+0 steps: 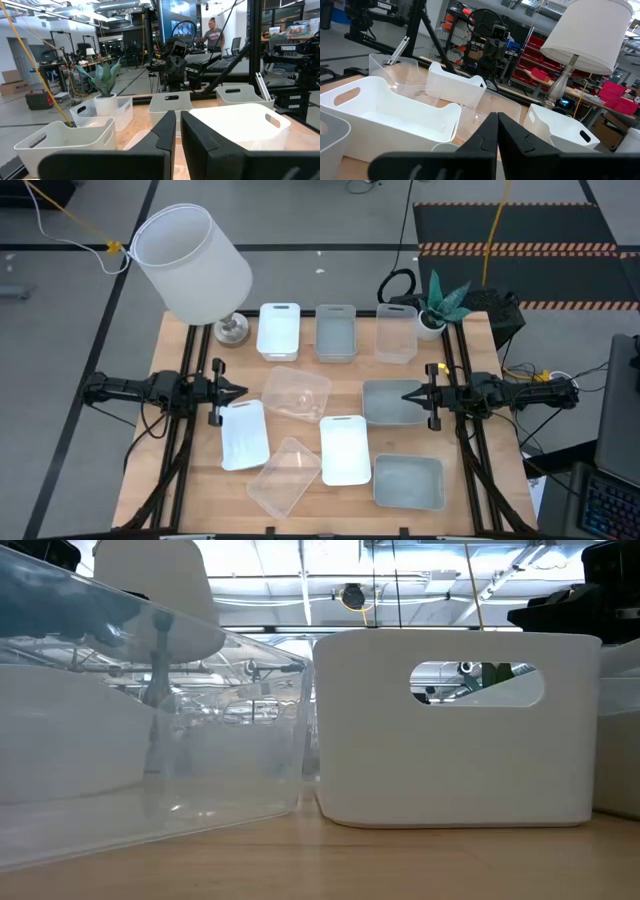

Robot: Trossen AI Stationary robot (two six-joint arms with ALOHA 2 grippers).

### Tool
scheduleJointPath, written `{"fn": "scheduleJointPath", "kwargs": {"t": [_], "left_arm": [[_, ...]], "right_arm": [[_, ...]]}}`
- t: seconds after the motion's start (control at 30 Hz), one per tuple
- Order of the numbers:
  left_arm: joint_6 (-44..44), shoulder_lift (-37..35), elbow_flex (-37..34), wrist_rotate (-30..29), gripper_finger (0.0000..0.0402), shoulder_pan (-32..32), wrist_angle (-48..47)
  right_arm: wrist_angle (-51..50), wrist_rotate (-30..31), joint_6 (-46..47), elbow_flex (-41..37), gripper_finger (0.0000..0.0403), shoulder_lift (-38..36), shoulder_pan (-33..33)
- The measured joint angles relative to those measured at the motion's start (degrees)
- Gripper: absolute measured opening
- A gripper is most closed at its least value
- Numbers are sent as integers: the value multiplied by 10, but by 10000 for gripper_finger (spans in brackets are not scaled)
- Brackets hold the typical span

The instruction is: Stack baskets by color

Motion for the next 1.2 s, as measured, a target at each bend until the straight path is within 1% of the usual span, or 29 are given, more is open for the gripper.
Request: {"fn": "scheduleJointPath", "kwargs": {"t": [0.83,1.0,1.2], "left_arm": [[1,0,0,-1,31,0,-5],[1,0,0,-2,31,0,-5],[0,0,0,-3,31,0,-5]], "right_arm": [[1,0,-3,0,0,0,0],[6,0,-3,0,0,0,0],[35,0,5,0,0,0,0]]}}
